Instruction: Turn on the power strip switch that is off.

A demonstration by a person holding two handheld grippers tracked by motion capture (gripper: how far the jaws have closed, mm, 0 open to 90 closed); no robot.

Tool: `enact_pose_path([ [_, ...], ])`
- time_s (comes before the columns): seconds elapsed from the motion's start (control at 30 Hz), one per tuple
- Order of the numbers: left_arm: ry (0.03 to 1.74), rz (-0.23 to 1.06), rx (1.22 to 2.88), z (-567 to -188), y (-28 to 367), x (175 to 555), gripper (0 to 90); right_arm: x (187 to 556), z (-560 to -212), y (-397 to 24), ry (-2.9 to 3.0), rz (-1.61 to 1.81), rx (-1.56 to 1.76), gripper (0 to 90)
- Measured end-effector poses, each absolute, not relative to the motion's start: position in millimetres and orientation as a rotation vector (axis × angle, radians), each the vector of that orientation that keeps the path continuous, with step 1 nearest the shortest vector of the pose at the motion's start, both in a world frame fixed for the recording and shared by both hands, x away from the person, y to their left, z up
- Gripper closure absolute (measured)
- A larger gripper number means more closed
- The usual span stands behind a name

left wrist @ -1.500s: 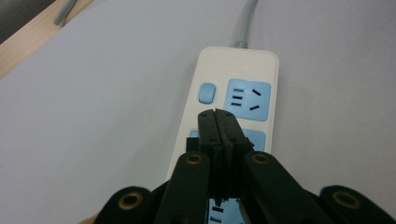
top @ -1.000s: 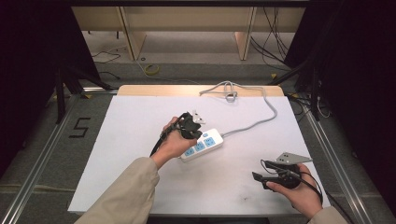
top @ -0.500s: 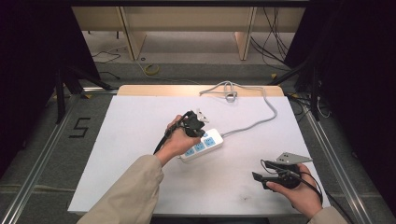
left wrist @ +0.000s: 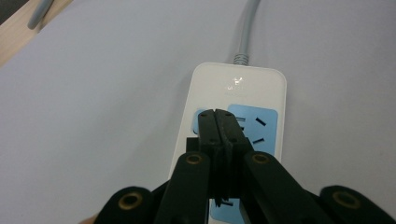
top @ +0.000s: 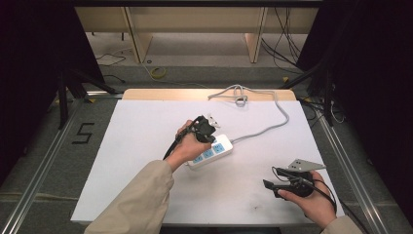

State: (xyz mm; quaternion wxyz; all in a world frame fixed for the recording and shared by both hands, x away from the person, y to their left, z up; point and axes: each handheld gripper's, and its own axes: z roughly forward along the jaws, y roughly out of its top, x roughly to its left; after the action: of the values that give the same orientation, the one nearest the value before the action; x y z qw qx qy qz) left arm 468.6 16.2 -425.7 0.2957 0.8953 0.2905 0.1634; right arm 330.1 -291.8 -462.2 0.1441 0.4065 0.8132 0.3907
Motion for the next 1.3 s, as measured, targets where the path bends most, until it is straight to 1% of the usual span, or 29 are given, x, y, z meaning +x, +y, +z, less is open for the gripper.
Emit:
enact_pose_path([
  [0.73, 0.763, 0.44, 2.391, -422.4, 4.7, 477.5, 89.7, 330.2, -462.6, -291.8, 2.346, 1.128, 1.174, 30.3],
  [1.3, 0.773, 0.43, 2.409, -427.5, 1.7, 483.8, 89.7, 330.2, -462.8, -291.7, 2.35, 1.123, 1.171, 30.4],
])
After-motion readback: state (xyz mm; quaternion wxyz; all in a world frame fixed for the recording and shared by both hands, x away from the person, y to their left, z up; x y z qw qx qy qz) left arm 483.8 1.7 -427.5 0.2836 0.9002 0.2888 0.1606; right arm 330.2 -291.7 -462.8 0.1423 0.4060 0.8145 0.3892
